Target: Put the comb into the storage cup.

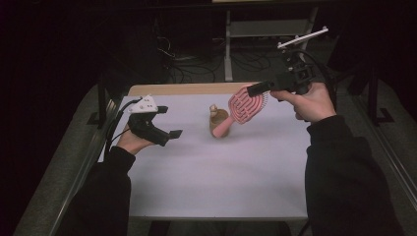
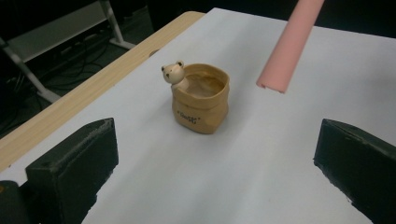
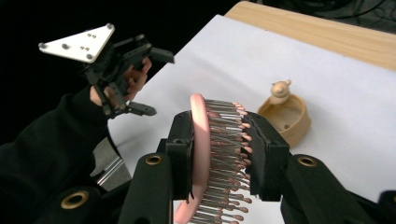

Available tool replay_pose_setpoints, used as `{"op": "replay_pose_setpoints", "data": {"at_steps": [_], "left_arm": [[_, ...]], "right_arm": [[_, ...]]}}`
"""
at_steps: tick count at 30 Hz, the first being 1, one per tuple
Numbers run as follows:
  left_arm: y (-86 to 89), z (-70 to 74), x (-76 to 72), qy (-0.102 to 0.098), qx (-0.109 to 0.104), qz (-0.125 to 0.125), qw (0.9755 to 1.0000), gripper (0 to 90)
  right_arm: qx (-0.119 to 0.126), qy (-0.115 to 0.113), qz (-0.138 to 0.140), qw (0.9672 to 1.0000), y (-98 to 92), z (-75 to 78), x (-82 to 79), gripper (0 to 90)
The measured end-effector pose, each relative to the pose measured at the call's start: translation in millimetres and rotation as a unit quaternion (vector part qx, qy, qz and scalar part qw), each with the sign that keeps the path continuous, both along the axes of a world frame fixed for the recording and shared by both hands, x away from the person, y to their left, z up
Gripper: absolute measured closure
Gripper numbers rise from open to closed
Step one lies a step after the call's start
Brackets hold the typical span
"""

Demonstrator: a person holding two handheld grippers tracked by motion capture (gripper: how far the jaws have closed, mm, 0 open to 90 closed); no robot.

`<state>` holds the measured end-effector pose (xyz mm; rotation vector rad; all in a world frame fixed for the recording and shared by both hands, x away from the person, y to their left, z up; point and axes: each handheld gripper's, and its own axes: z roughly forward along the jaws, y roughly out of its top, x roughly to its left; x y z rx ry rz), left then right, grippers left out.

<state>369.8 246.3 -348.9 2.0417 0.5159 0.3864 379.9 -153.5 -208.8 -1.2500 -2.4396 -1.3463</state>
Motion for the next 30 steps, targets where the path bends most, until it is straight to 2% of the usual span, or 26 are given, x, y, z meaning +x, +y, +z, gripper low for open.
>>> {"op": "replay_pose_setpoints", "data": {"at_steps": [5,8,20,30], "left_arm": [[11.2,-7.8,-6.5,0.000,-0.007,0.003,1.0000,0.0],[21.5,-12.9,-10.2,-0.001,-0.011,0.013,0.9999,0.0],[55.8,-26.6,-18.7,-0.004,-0.055,0.047,0.9973,0.0],[71.1,-37.8,-24.6,-0.009,-0.080,0.064,0.9947,0.0]], "right_arm": [[-0.008,0.004,-0.014,0.9999,-3.2,0.8,3.6,64.0],[-0.004,0.005,-0.022,0.9997,-6.2,4.2,5.9,64.0],[-0.008,-0.014,-0.042,0.9990,-4.7,30.6,16.0,64.0],[-0.013,-0.021,-0.060,0.9979,-3.8,47.9,29.0,64.0]]}}
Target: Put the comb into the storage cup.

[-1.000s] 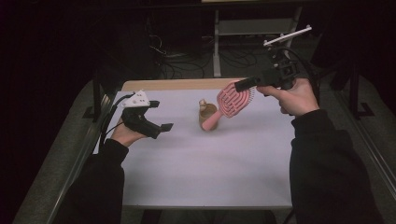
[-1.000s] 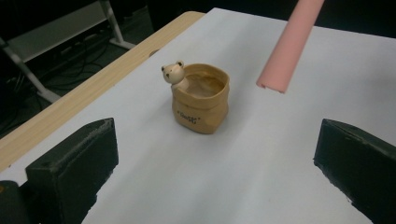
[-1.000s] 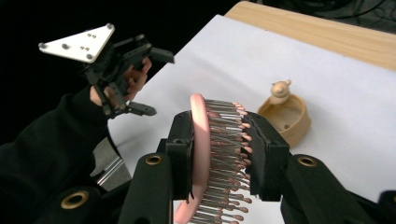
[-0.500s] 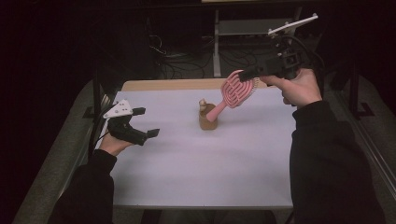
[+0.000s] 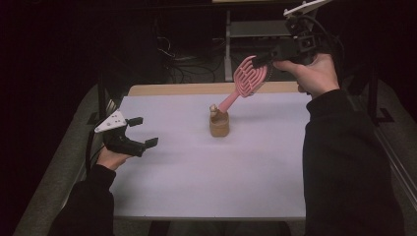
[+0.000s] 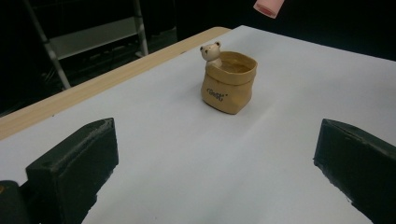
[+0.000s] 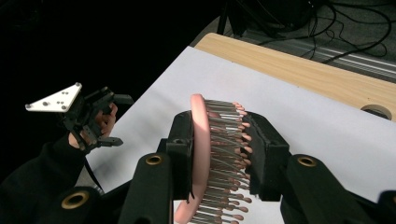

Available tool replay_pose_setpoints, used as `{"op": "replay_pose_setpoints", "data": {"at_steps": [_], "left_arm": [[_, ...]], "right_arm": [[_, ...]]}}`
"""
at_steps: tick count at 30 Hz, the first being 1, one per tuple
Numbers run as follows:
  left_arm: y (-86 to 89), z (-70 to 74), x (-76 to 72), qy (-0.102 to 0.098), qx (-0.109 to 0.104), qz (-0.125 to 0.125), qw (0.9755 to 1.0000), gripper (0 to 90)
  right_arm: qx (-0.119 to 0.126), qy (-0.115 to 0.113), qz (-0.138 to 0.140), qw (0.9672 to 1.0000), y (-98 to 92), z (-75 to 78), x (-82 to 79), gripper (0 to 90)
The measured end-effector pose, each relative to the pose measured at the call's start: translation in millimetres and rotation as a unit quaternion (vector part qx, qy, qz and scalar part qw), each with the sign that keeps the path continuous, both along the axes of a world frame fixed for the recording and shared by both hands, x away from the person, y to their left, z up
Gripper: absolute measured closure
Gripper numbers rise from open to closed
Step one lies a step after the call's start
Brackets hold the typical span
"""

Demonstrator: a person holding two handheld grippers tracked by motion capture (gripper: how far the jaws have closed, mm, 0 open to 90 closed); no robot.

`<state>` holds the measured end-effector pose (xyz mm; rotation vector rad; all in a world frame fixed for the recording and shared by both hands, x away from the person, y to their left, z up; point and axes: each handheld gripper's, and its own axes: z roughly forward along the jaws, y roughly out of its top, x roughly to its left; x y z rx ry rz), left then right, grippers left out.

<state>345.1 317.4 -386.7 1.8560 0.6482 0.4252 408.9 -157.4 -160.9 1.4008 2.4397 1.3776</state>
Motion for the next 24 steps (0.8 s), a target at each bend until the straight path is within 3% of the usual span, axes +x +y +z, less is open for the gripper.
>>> {"op": "replay_pose_setpoints", "data": {"at_steps": [8,24], "left_arm": [[11.7,-11.1,-6.8,-0.013,-0.022,0.022,0.9994,0.0],[34.9,-41.4,-26.8,-0.017,-0.046,0.049,0.9976,0.0]], "right_arm": [[0.000,-0.001,-0.014,0.9999,3.7,2.4,10.1,64.0],[-0.007,0.014,-0.030,0.9994,7.8,-16.8,29.7,64.0]]}}
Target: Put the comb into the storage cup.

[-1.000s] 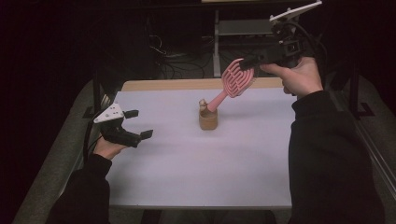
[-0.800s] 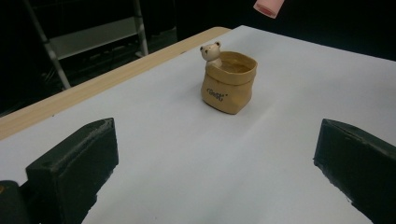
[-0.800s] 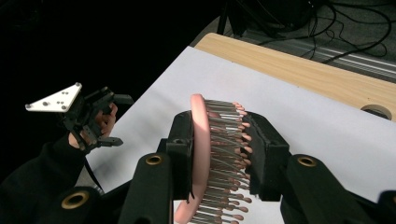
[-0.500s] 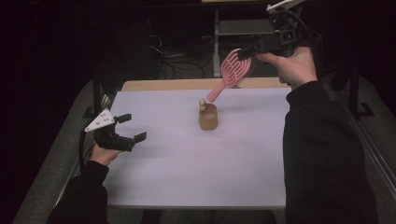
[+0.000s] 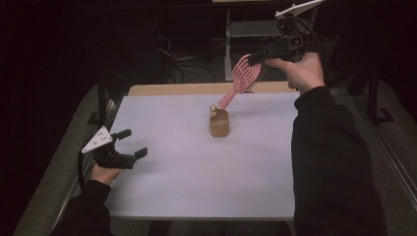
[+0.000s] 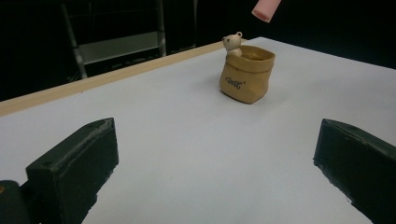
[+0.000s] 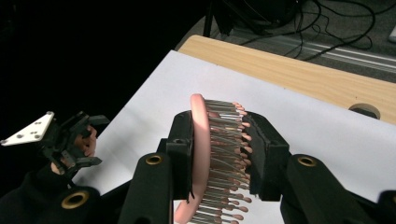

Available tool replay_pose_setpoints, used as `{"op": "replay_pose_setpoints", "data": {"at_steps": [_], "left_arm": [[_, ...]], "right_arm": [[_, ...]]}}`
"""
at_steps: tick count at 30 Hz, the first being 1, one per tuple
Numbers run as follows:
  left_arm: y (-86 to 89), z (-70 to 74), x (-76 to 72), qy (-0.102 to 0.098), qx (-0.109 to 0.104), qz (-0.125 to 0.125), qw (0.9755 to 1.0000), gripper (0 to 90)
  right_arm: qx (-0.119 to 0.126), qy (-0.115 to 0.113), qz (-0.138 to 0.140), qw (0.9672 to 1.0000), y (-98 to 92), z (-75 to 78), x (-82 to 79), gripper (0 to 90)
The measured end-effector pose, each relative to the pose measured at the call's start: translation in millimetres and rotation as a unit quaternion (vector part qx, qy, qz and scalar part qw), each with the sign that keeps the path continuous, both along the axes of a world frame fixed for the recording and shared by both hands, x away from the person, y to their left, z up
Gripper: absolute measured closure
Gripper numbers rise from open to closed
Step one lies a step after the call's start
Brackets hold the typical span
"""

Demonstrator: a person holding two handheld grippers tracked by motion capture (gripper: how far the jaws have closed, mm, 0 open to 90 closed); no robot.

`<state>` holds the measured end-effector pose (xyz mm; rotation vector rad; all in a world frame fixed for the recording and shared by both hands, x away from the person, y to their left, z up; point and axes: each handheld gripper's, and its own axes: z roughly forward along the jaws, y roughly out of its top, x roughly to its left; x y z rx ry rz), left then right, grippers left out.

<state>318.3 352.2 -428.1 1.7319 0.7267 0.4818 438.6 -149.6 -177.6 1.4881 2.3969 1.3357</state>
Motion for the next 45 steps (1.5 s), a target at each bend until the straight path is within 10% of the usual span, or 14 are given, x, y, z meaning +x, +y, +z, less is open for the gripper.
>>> {"op": "replay_pose_setpoints", "data": {"at_steps": [45], "left_arm": [[19.2,-25.0,-20.8,0.001,-0.018,0.029,0.9994,0.0]], "right_arm": [[-0.002,0.054,-0.006,0.9985,13.1,-70.6,27.8,63.9]]}}
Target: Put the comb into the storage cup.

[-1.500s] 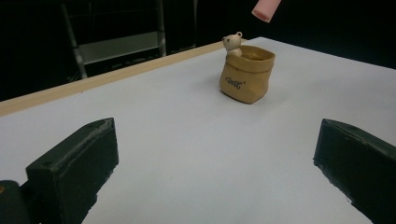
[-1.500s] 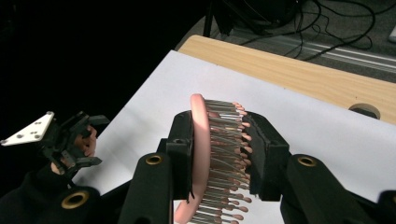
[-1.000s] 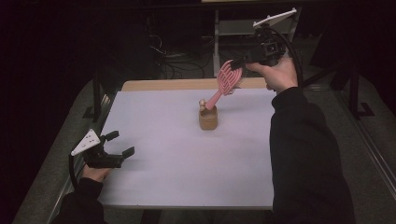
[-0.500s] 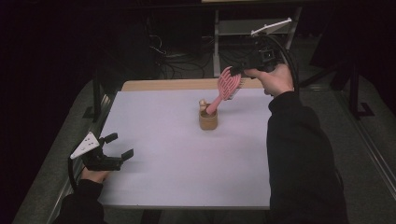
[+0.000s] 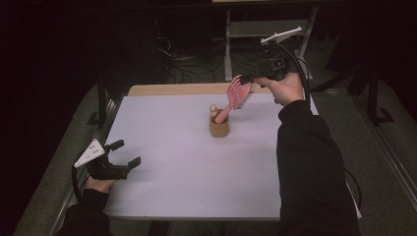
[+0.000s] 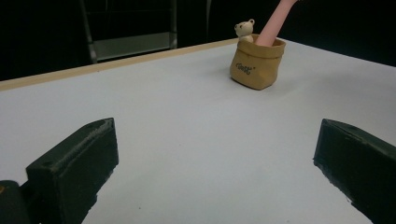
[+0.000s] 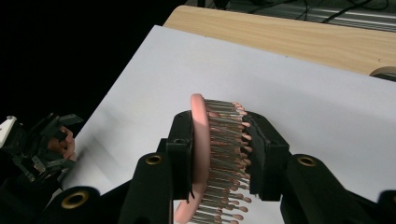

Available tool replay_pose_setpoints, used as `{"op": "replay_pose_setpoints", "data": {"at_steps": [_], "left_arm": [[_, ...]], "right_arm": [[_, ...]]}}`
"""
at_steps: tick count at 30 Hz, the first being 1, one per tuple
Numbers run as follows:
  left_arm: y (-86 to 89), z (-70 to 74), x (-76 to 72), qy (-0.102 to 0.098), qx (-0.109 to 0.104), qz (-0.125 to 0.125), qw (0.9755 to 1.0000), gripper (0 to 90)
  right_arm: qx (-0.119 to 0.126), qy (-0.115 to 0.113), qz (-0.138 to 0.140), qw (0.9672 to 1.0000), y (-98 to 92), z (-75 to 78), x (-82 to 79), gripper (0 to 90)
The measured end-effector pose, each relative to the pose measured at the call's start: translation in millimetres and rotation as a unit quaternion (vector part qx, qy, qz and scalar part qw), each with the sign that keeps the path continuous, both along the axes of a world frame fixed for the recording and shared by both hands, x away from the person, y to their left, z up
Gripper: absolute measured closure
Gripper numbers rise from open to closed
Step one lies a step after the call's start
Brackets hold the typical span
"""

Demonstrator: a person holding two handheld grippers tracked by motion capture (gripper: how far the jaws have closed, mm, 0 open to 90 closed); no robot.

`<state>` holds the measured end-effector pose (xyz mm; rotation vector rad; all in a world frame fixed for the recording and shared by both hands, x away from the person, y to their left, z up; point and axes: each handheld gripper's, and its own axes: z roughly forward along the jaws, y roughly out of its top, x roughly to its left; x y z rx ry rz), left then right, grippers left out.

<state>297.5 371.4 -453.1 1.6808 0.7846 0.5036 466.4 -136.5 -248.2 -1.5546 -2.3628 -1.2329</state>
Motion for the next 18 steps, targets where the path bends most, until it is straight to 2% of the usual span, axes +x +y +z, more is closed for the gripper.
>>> {"op": "replay_pose_setpoints", "data": {"at_steps": [18], "left_arm": [[-0.3,-0.5,0.3,0.002,-0.005,-0.001,1.0000,0.0]], "right_arm": [[0.015,0.007,-0.001,0.9999,3.8,-14.5,6.8,63.9]]}}
